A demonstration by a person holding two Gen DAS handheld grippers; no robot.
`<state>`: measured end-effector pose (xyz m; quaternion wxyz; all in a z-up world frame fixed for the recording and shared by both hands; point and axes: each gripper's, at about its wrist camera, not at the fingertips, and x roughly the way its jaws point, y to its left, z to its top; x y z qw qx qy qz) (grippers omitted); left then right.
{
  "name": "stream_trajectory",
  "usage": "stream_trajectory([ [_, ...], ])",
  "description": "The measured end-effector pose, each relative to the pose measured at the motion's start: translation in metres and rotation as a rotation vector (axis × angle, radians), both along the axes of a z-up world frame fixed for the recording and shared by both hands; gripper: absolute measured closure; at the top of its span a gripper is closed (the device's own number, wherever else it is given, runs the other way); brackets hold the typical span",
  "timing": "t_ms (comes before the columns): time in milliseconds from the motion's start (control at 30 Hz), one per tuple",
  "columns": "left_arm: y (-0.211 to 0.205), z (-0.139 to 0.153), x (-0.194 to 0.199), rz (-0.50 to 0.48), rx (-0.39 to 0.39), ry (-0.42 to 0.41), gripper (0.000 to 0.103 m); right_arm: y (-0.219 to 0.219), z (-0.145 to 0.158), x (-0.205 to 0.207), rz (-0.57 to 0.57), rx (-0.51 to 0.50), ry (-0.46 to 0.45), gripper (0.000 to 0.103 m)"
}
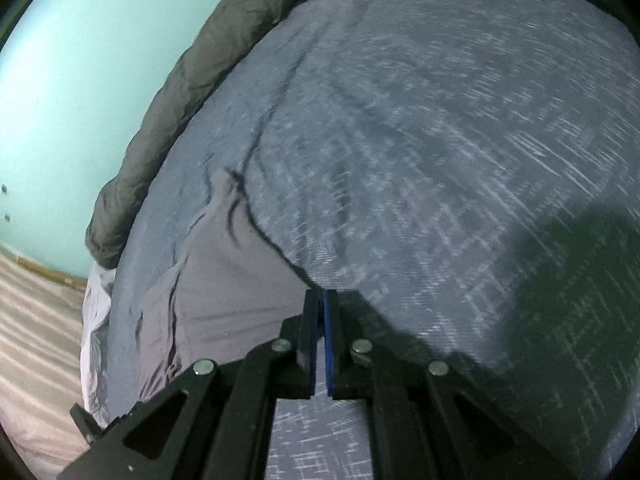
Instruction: Fold clothes
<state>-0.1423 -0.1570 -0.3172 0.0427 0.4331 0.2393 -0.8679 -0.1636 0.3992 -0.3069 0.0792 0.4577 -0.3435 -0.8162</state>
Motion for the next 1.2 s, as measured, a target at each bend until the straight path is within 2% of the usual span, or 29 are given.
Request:
stream_trajectory([
  [133, -0.001, 0.000, 0.000, 0.000, 0.000, 0.002, 0.099, -0.001, 0.001, -0.006, 0.016, -0.037, 0.026, 0.098],
  [333, -0.004, 0.000, 0.001, 0.004, -0.001, 0.008, 0.099, -0.002, 0.000, -0.014, 0.003, -0.002, 0.014, 0.097],
  [400, -0.005, 0.001, 0.001, 0.008, -0.004, 0.013, 0.099, 0.000, 0.005, -0.016, -0.008, 0.026, 0.029, 0.094],
  [433, -0.005, 0.001, 0.000, 0.009, -0.007, 0.016, 0.099, -0.001, 0.010, -0.018, -0.008, 0.035, 0.043, 0.088],
  [533, -0.003, 0.002, -0.002, 0.003, -0.013, 0.021, 0.099, -0.011, 0.023, -0.032, 0.021, 0.059, 0.097, 0.078],
  [700, 0.000, 0.004, -0.006, -0.006, -0.025, 0.031, 0.099, -0.037, 0.023, -0.061, 0.121, 0.073, 0.137, 0.078],
  [833, 0.003, 0.005, -0.009, -0.014, -0.034, 0.038, 0.099, -0.056, 0.015, -0.079, 0.181, 0.104, 0.131, 0.078],
  [900, 0.004, 0.006, -0.011, -0.017, -0.037, 0.041, 0.099, -0.061, 0.009, -0.088, 0.190, 0.117, 0.118, 0.078],
  [967, 0.004, 0.005, -0.013, -0.019, -0.037, 0.039, 0.099, -0.065, 0.007, -0.091, 0.202, 0.129, 0.117, 0.091],
  [1033, 0.005, 0.004, -0.016, -0.020, -0.036, 0.038, 0.099, -0.068, 0.008, -0.093, 0.207, 0.166, 0.122, 0.100],
  [1200, 0.004, 0.003, -0.017, -0.022, -0.031, 0.036, 0.099, -0.053, 0.006, -0.090, 0.146, 0.137, 0.128, 0.102],
])
